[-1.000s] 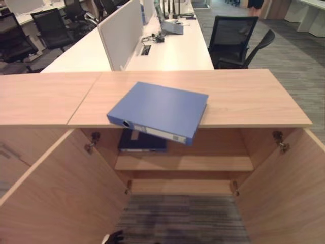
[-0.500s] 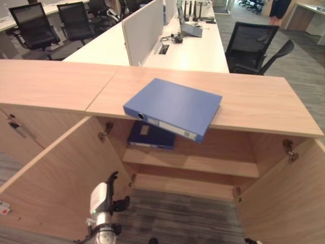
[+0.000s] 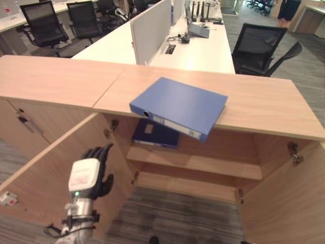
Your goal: Put the empty folder in the office cabinet
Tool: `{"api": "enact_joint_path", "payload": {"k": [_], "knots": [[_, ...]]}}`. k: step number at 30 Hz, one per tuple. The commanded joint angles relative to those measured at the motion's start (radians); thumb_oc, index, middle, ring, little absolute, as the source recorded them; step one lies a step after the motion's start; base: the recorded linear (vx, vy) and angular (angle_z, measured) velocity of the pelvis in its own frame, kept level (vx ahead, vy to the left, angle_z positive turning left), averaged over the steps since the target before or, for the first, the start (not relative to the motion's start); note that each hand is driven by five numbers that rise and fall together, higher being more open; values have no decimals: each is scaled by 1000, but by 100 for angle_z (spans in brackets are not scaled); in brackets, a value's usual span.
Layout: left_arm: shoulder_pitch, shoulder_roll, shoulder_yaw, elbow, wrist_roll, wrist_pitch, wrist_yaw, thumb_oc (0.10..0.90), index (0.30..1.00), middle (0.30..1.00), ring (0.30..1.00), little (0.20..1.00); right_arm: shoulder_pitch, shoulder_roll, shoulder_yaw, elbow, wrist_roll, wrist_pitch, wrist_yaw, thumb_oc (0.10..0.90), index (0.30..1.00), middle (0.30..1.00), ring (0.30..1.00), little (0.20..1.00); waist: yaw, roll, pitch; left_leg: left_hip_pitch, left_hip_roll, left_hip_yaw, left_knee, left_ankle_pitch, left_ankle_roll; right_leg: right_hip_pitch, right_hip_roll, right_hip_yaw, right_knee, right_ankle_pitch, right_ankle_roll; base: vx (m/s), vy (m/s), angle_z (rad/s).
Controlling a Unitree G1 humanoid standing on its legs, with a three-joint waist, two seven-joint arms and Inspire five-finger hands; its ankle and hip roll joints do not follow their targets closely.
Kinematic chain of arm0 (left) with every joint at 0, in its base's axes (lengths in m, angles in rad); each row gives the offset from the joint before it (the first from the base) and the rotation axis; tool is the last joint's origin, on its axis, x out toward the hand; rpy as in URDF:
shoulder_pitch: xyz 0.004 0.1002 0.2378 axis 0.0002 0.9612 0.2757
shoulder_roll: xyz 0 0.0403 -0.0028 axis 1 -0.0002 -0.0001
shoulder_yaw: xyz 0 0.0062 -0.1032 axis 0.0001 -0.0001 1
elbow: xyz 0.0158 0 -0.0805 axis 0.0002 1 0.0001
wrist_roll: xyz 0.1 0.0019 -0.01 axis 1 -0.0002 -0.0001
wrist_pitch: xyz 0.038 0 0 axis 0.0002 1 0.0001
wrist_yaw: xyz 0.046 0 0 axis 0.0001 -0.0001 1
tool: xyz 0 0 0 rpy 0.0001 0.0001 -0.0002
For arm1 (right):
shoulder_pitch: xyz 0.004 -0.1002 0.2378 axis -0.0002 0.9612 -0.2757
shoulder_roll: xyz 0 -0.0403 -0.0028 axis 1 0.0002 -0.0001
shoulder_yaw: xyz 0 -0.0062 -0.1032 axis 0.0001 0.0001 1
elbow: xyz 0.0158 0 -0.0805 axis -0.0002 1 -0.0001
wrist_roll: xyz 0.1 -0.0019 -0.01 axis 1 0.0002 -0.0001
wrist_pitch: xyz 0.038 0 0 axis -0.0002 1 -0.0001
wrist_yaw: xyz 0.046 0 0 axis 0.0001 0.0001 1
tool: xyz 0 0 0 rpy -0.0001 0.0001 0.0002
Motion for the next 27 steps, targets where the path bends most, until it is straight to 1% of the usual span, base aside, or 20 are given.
{"api": "enact_joint_path", "payload": {"k": [1,3,4,9,11,14,19,20,23,25,27], "knots": [[-152,77,90,-122,54,-46,58,800,900,900,900,900,-95,-66,25,21,-26,-14,-15,800,900,900,900,900,-5,2,40,43,-32,-22,-1,-135,-25,16,24,53,9,-132,33,-18,4,-3],[-156,91,93,-138,55,-51,49,800,900,900,900,900,-95,-71,26,22,-34,-12,-12,800,900,900,900,900,-9,6,41,44,-31,-19,-1,-135,-26,17,25,54,9,-132,33,-6,4,-2],[-173,116,98,-160,54,-57,38,800,900,900,900,900,-91,-80,31,25,-44,-9,-7,800,900,900,900,900,-16,14,39,45,-31,-15,-1,-135,-26,17,26,55,9,-134,32,0,0,0],[-236,158,87,-195,36,-75,9,800,900,900,900,900,-87,-94,36,34,-59,-1,-2,800,900,900,900,900,-40,32,38,51,-31,-11,-1,-133,-29,19,25,59,9,-137,31,-2,2,-1],[-258,167,77,-198,32,-75,2,800,900,900,900,900,-88,-97,35,36,-60,2,0,800,900,900,900,900,-44,36,38,52,-30,-11,-1,-133,-29,19,26,59,9,-137,31,0,0,0],[-320,184,43,-198,23,-86,-18,800,900,900,900,900,-88,-104,37,42,-66,7,2,800,900,900,900,900,-64,48,34,53,-32,-2,-1,-134,-30,17,23,63,9,-136,32,0,17,-2],[-408,174,-22,-166,23,-74,-32,800,900,900,900,900,-86,-101,41,48,-61,12,0,800,900,900,900,900,-87,51,23,58,-33,6,-1,-139,-29,20,21,69,9,-139,32,18,15,-10],[-412,174,-26,-163,23,-74,-31,800,900,900,900,900,-86,-101,39,48,-61,12,0,800,900,900,900,900,-86,51,24,59,-33,6,-1,-139,-29,21,21,69,9,-140,32,0,0,0],[-469,159,-64,-129,21,-64,-35,800,900,900,900,900,-86,-98,38,51,-57,13,-5,800,900,900,900,900,-96,48,20,65,-34,11,-1,-145,-27,24,21,73,9,-140,32,9,4,-2],[-471,159,-66,-128,22,-64,-34,800,900,900,900,900,-86,-98,37,51,-57,13,-5,800,900,900,900,900,-94,48,20,66,-33,11,-1,-145,-27,24,21,73,9,-140,32,0,0,0],[-522,157,-91,-99,34,-48,-37,800,900,900,900,900,-81,-92,38,55,-55,15,-7,800,900,900,900,900,-105,44,16,72,-34,18,-1,-149,-25,28,20,78,9,-139,32,14,14,-4]]}}
